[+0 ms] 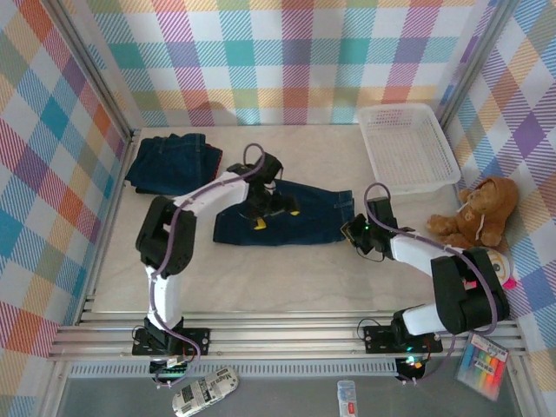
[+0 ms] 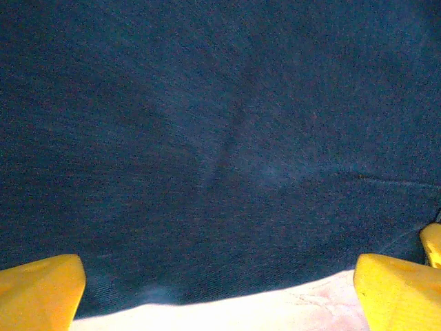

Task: Fold and stack the skirts

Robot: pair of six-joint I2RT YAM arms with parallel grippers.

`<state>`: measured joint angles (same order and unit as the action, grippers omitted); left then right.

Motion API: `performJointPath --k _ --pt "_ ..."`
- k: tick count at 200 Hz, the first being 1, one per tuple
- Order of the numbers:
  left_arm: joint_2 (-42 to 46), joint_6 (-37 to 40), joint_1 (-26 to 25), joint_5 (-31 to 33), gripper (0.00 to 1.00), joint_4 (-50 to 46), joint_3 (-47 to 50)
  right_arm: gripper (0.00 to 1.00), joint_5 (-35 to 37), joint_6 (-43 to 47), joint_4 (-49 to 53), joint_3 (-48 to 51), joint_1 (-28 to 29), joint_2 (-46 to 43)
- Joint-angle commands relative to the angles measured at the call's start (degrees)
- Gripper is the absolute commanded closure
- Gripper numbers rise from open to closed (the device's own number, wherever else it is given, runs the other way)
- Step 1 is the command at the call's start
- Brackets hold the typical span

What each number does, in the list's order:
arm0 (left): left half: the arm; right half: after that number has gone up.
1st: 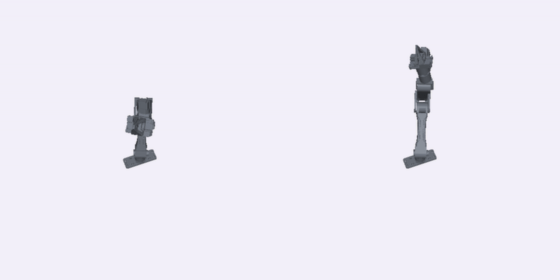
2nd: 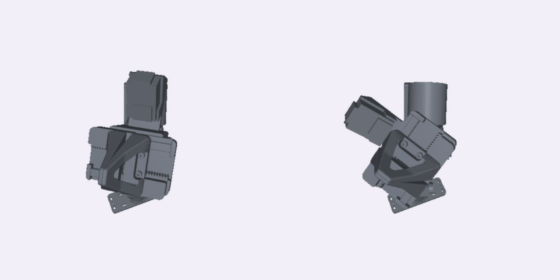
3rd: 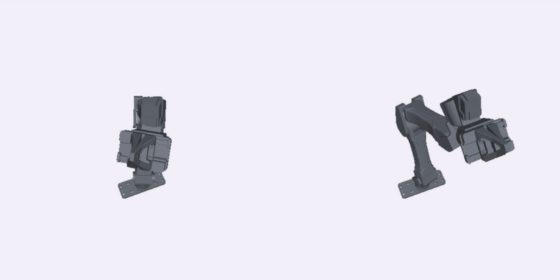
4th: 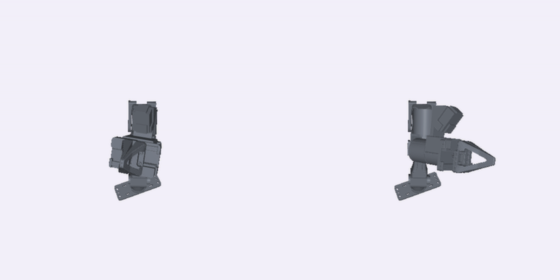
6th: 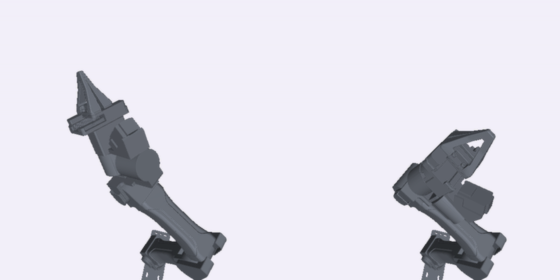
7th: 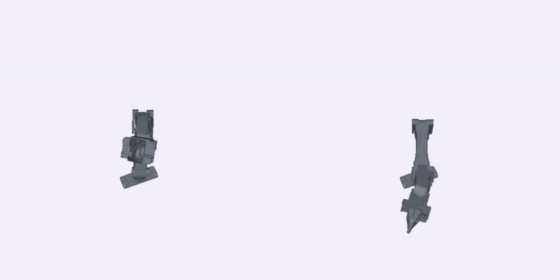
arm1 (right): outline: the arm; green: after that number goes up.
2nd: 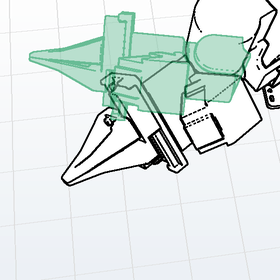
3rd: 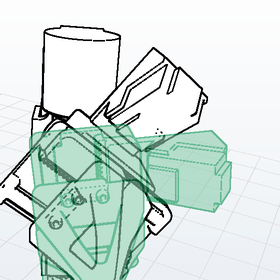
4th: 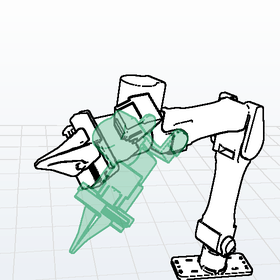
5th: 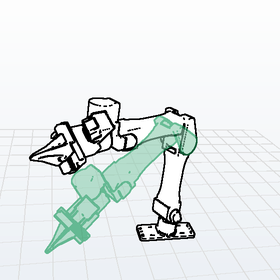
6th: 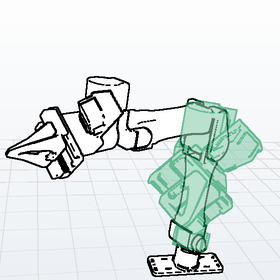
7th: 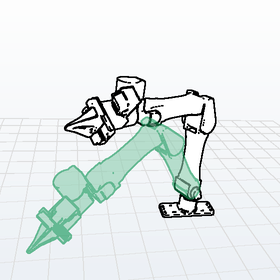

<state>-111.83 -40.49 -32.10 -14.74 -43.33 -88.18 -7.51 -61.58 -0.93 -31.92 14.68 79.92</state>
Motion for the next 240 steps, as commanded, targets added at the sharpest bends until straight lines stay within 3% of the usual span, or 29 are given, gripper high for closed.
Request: performJointPath --k 1,51,85,118,161,197,217,240 --pt "4.45 2.67 5.27 3.83 0.0 -4.86 1.89 1.0 2.08 4.57 3.91 0.94 -2.91 -1.8" --pt "7.53 7.15 12.4 5.51 0.0 -6.88 4.68 1.0 -2.07 18.56 8.38 -1.58 -6.81 -2.19" --pt "6.56 10.72 14.83 6.86 0.06 -5.28 6.74 1.0 2.4 25.26 15.3 -5.55 -6.82 -1.38" --pt "3.3 14.25 17.29 3.84 0.24 -1.98 8.07 1.0 2.94 26.47 15.92 -6.66 -6.77 -0.85" --pt "-1.03 18.28 18.65 -6.87 0.44 1.72 7.24 1.0 2.92 26.04 16.44 -7.37 -6.77 -0.12" --pt "-3.77 18.27 18.65 -6.67 0.72 2.38 8.3 1.0 2.77 26.16 16.26 -7.49 -6.77 -0.59" --pt "-4.47 16.89 18.65 -6.87 0.96 4.1 10.4 1.0 1.75 27.34 15.45 -7.82 -6.84 -1.36" --pt "-5.39 15.95 18.65 -5.66 1.0 4.17 11.43 1.0 0.14 29.38 13.87 -8.58 -6.71 -2.84"
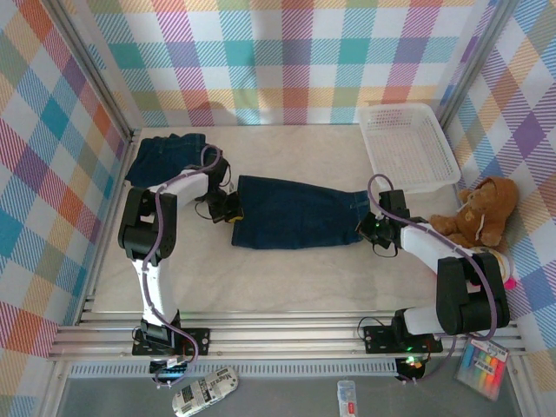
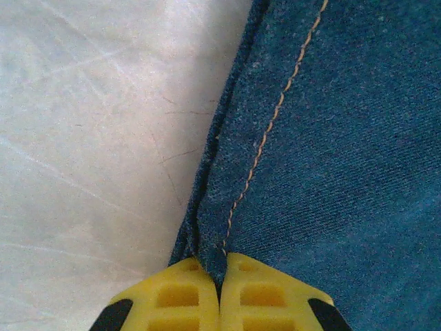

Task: Fold and stack the skirts

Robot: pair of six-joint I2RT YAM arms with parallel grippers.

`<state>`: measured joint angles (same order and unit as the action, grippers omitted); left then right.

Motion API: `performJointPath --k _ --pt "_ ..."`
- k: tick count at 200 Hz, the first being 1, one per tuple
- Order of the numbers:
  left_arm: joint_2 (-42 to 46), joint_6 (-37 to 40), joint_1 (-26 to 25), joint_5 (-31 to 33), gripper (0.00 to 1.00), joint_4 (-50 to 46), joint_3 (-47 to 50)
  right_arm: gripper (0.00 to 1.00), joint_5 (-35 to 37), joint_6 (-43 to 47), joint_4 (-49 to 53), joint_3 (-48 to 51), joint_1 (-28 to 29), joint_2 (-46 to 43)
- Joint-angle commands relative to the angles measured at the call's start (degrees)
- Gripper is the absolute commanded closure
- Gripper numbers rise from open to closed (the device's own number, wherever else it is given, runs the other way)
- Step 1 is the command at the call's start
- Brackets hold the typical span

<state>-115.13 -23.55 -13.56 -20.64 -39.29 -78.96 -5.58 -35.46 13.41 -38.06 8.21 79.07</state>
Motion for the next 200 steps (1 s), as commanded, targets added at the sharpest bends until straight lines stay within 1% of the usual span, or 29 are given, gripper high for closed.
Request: performJointPath --k 1,34,48,67,81,104,120,132,151,168,183,200 --pt "-2.1 -0.98 0.11 0.25 1.0 0.15 2.26 1.0 -1.84 3.37 -0.56 -2.54 -0.23 -2.08" --pt "-2.2 -1.03 0.12 0.84 1.0 -0.05 2.49 1.0 -4.41 8.68 -1.94 -6.77 1.31 -3.74" --pt "-2.11 -0.93 0.17 0.78 1.0 -0.16 2.16 1.0 -4.14 13.14 -0.47 -10.47 4.15 -3.21" --pt "-2.21 -1.13 0.12 0.4 1.0 -0.59 1.88 1.0 -1.93 21.17 3.19 -18.0 10.41 -0.49" --pt "-2.56 -1.06 0.11 0.12 1.0 -0.95 1.45 1.0 -1.66 26.25 4.87 -23.56 14.97 2.97" --pt "-2.47 -1.15 0.19 0.77 1.0 -0.99 1.39 1.0 -4.81 34.34 8.23 -33.26 21.65 10.57" --pt "-2.46 -1.05 0.2 0.96 1.0 -0.98 1.23 1.0 -5.44 40.45 12.74 -41.25 26.5 17.96" --pt "-2.55 -0.77 0.42 0.96 1.0 -0.97 1.11 1.0 -5.69 44.45 16.2 -46.69 29.12 23.82" --pt "-2.73 -0.44 0.79 1.13 1.0 -1.14 0.74 1.0 -4.55 47.34 21.93 -54.43 32.09 32.66" --pt "-2.66 -0.44 1.4 0.96 1.0 -0.96 0.74 1.0 -3.38 48.29 26.73 -60.13 33.76 38.42" --pt "-2.42 -0.35 1.85 0.7 1.0 -0.89 0.82 1.0 -2.84 48.29 30.35 -63.56 34.83 41.3" --pt "-2.22 -0.27 2.09 0.56 1.0 -0.88 0.83 1.0 -2.75 47.33 32.55 -65.37 35.38 42.33"
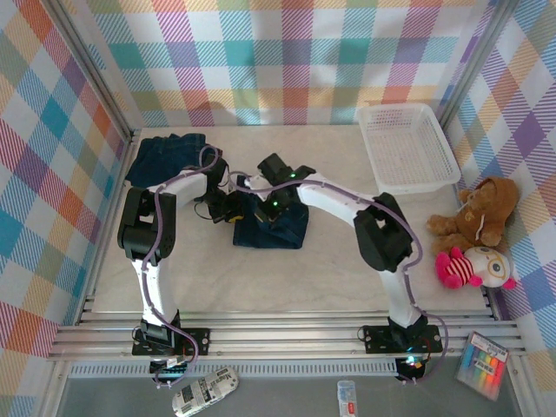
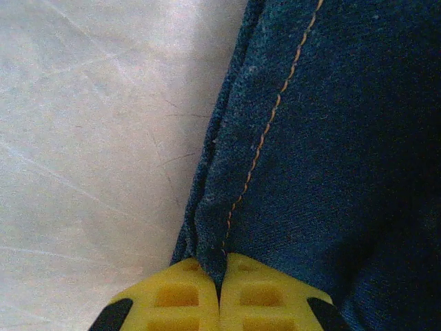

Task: Fold and stack the skirts

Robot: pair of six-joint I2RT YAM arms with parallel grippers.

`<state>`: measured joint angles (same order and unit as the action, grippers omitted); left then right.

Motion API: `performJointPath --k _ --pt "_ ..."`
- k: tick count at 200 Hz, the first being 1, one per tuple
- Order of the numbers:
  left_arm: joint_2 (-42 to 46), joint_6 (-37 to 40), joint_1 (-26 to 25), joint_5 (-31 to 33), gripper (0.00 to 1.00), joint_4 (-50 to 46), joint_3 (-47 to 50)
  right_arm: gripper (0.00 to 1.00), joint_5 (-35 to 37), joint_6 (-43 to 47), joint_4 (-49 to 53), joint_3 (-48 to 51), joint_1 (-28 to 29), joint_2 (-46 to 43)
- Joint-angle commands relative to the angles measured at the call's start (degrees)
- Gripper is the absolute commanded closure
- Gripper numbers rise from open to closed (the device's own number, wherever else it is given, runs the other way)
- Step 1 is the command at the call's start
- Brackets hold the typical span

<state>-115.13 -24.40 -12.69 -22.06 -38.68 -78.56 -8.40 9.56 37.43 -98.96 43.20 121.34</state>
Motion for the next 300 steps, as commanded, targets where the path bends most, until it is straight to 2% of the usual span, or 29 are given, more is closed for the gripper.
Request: performJointPath --k 1,28,59,81,101,135,152,177,188,202,211,225,243,254,271,300 --pt "-2.21 0.59 1.19 2.0 1.0 -1.49 0.43 1.0 0.02 2.21 8.62 -4.57 0.43 0.09" --pt "-2.34 0.68 1.22 1.76 1.0 -1.52 0.42 1.0 -3.59 -0.06 10.76 -5.73 0.81 0.22" --pt "-2.14 0.72 1.34 1.84 1.0 -1.64 0.28 0.9 -9.57 -1.3 11.65 -6.76 1.1 0.98" --pt "-1.6 1.02 1.74 1.76 1.0 -1.71 0.25 0.92 -13.2 0.11 14.52 -7.74 1.1 0.55" --pt "-1.74 1.29 2.05 1.24 1.0 -1.87 -0.08 0.93 -12.95 1.33 18.31 -9.12 1.1 0.44" --pt "-1.94 1.11 2.05 0.16 1.0 -1.5 0.08 0.89 -10.7 0.42 20.15 -11.88 1.14 4.12" --pt "-1.72 0.97 2.05 -0.29 0.99 -1.49 0.2 0.84 -10.89 -2.44 17.96 -13.4 1.24 5.94" --pt "-0.29 1.04 2.52 -1.01 0.88 -2.61 -0.63 0.71 -16.57 -3.5 14.42 -13.97 1.21 5.56" --pt "1.15 0.98 3.42 -1.04 0.85 -4.07 -1.04 0.59 -18.27 -2.82 14.61 -12.8 1.19 2.96" --pt "3.97 1.11 4.75 -1.04 0.81 -6.07 -1.05 0.53 -17.83 -2.21 13.12 -8.82 0.26 -2.5" --pt "6.5 1.03 5.45 0.73 0.77 -7.81 -0.97 0.5 -17.48 -3.2 10.95 -5.62 -1.18 -6.37" --pt "10.36 1.08 5.61 7.34 0.74 -11.35 -0.91 0.48 -18.37 -7.26 6.35 -0.04 -4.66 -12.01" --pt "15.37 -1.14 5.53 12.92 0.74 -12.25 0.72 0.52 -14.1 -14.25 -4.16 8.02 -9.25 -16.64" --pt "18.17 -3.39 5.19 12.69 0.74 -10.57 2.25 0.68 -9.59 -17.89 -5.97 9.28 -11.6 -16.2" --pt "21.17 -6.74 2.89 6.49 0.73 -5.61 3.82 0.84 -7.95 -19.63 -5.12 6.86 -13.7 -12.65" --pt "18.41 -10.81 -5.96 -5.66 0.73 0.18 0.26 0.91 -10.15 -15.34 -2.75 -0.71 -13.85 -4.78"
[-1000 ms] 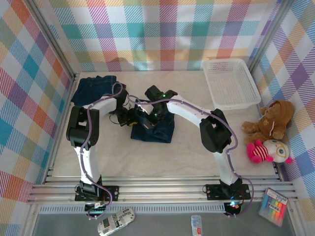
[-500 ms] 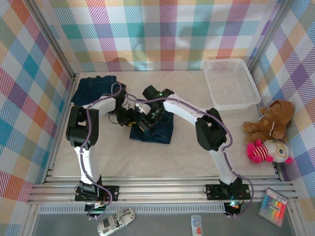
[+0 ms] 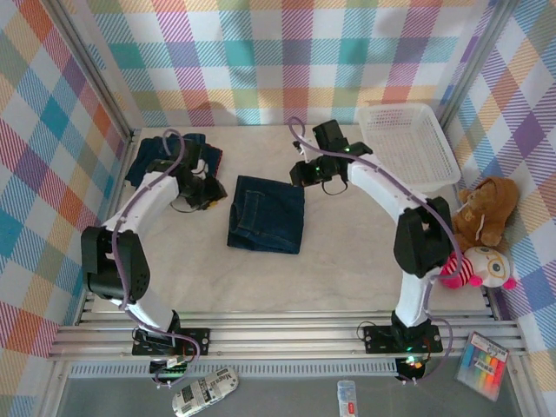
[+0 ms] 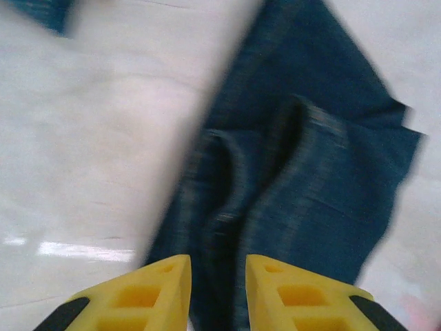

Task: Fold and stack the skirts

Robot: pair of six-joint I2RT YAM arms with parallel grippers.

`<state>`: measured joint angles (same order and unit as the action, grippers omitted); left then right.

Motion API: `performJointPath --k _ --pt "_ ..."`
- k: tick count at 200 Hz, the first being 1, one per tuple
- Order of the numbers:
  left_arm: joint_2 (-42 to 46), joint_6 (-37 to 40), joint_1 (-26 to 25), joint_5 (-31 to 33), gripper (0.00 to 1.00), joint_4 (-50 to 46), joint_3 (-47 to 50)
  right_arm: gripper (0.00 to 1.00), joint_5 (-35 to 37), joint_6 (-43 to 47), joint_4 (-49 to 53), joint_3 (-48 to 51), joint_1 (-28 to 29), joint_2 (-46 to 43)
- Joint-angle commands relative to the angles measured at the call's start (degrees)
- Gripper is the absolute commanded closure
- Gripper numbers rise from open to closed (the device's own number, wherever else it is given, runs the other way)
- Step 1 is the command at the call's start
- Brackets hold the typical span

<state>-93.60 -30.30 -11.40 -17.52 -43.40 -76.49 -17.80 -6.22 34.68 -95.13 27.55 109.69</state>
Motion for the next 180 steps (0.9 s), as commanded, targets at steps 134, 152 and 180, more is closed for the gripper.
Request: performJointPath --k 134,152,180 --pt "-16.19 3.75 -7.75 0.49 0.74 0.68 4.42 0.91 6.74 -13.61 18.04 -4.44 1.28 18.88" --pt "-18.38 7.78 -7.83 0.32 0.74 -0.64 0.89 0.91 -1.53 -19.12 12.05 6.84 1.97 13.19" --pt "-23.55 13.23 -8.93 -2.47 0.73 -4.19 -8.36 0.9 -16.22 -33.88 -4.41 21.45 6.66 2.81"
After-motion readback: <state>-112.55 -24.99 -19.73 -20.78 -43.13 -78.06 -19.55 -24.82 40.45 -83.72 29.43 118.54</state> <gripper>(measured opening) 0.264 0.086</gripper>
